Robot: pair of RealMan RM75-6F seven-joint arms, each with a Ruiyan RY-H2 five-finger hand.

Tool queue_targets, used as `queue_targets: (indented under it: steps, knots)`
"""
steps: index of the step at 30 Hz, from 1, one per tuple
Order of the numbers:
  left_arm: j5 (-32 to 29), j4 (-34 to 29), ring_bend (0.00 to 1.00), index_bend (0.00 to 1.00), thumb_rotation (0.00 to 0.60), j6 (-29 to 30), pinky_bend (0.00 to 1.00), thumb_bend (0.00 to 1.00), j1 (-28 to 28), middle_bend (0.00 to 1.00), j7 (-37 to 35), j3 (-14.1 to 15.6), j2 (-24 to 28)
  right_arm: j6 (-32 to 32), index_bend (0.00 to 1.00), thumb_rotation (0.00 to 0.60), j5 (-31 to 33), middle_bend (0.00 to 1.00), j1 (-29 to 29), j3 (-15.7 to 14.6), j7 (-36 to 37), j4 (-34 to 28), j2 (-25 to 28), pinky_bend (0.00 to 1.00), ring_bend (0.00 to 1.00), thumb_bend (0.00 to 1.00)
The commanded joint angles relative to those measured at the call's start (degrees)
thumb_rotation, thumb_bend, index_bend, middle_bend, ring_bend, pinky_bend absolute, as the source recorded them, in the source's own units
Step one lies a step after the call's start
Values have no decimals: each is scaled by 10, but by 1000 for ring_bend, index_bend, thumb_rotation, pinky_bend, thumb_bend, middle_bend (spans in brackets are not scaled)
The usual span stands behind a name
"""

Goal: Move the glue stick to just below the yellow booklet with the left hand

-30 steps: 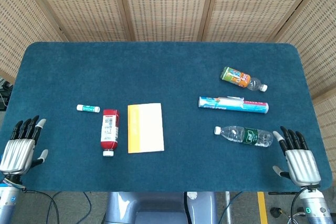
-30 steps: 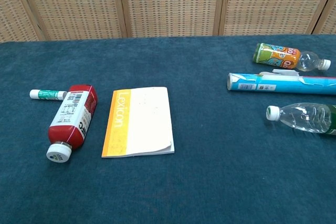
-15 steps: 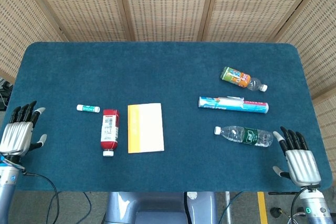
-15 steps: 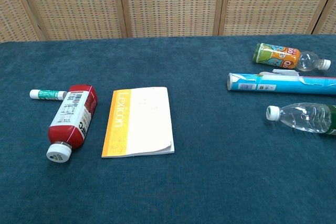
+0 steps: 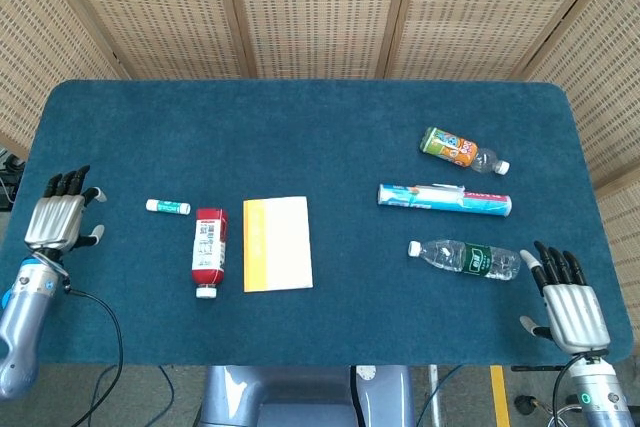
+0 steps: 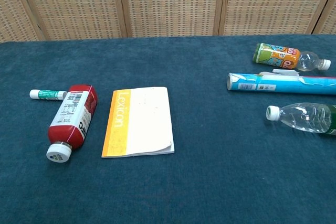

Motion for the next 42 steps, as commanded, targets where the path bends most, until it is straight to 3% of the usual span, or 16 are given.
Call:
queue_targets:
  steps: [1, 14, 31, 42]
  knots:
    - [-35, 26, 0, 358, 600, -25, 0, 345, -31, 0, 25, -8, -22, 0, 102, 600, 1, 0, 0, 0, 0, 0, 0, 29, 0, 0]
    - [-86, 113, 0, 323, 600, -66, 0, 349, -87, 0, 80, 16, -80, -4, 102, 600, 5, 0, 2, 1, 0, 5, -4, 29, 0, 0]
    - [-87, 202, 0, 362, 600, -92, 0, 351, -122, 0, 69, 29, -155, -8, 102, 600, 11, 0, 4, 3, 1, 12, -8, 29, 0, 0]
    - [-91, 219, 0, 364, 600, -99, 0, 354, -138, 0, 81, 33, -171, -14, 102, 600, 15, 0, 7, 4, 5, 17, -9, 29, 0, 0]
